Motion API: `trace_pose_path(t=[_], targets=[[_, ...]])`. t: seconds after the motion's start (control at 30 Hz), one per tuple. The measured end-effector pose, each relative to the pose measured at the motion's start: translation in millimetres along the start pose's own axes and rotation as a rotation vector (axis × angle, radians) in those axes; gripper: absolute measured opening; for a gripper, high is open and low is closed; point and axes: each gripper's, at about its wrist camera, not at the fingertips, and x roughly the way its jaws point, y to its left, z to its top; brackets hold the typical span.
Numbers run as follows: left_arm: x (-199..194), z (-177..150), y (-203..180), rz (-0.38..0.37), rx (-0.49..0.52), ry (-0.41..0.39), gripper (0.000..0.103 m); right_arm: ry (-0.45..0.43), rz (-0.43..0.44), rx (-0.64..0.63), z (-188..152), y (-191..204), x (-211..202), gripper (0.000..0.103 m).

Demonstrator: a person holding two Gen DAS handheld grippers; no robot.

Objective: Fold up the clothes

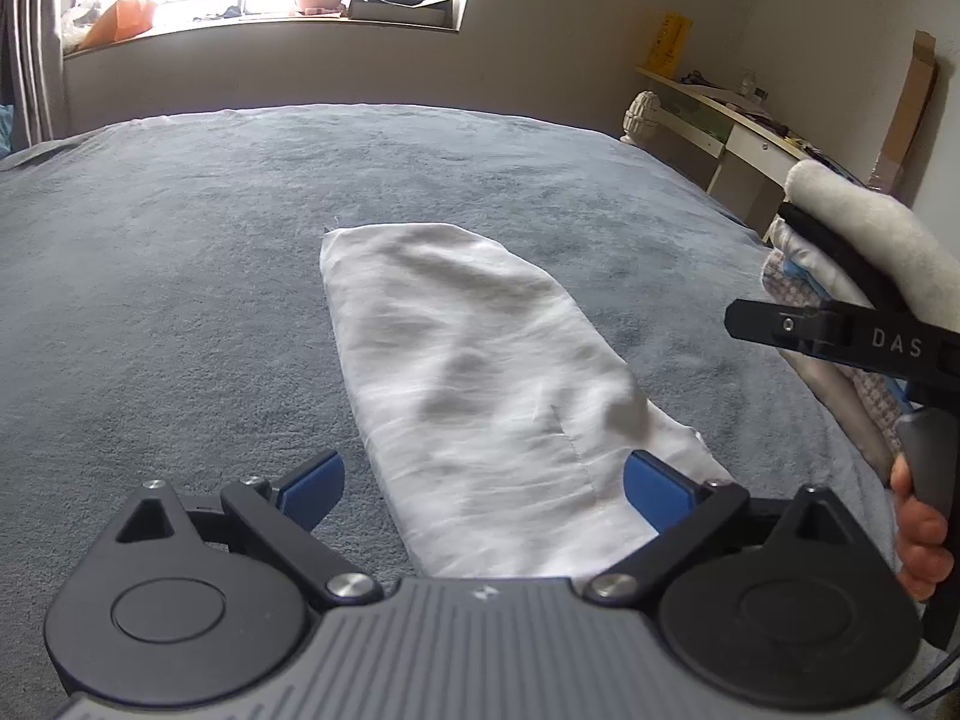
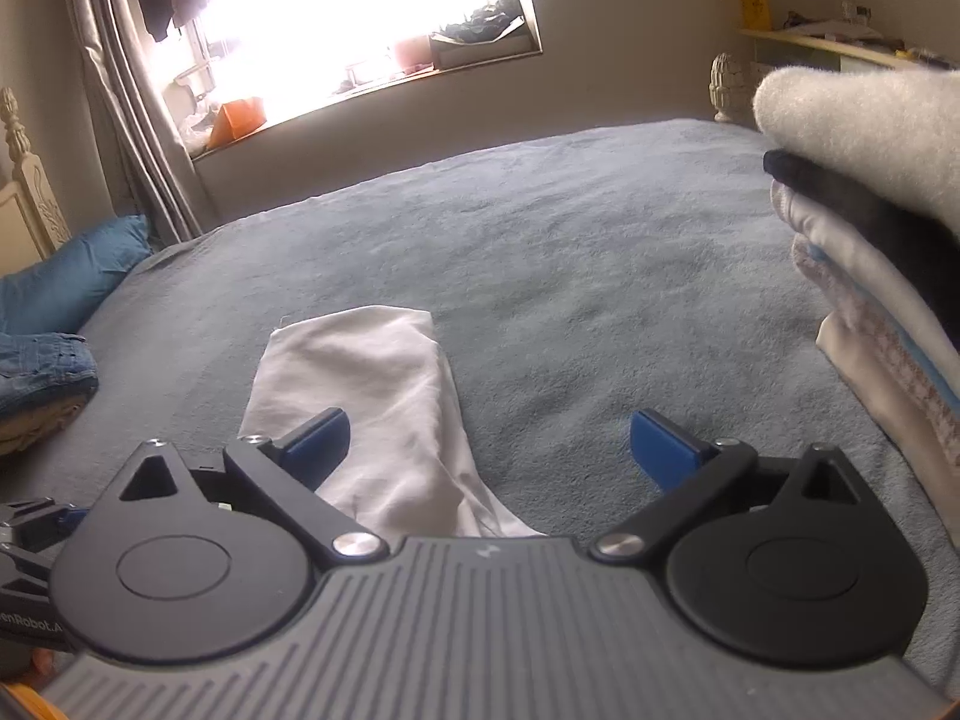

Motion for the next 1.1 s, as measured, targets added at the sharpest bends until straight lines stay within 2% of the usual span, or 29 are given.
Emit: trace_pose_path(t=[0.33, 0.67, 0.93, 1.1], targets=[[-2.0, 0.6, 0.4, 0.029, -0.017, -0.004, 0.102, -0.042, -0.014, -0.129, -5.5, 18.4, -6.6, 0.102], [-2.9, 1.6, 7.5, 0.069, -0.056, -0.017, 0.103, 0.009, -0.092, -0.186, -10.4, 30.4, 0.1, 0.102], [2.4, -1.5, 7.7, 0.090, -0.061, 0.000, 0.103, 0.022, -0.072, -0.200, -14.0, 31.6, 0.4, 0.102], [1.8, -2.2, 11.9, 0.114, -0.076, -0.009, 0.103, -0.043, -0.063, -0.205, -15.1, 31.6, -4.8, 0.102]])
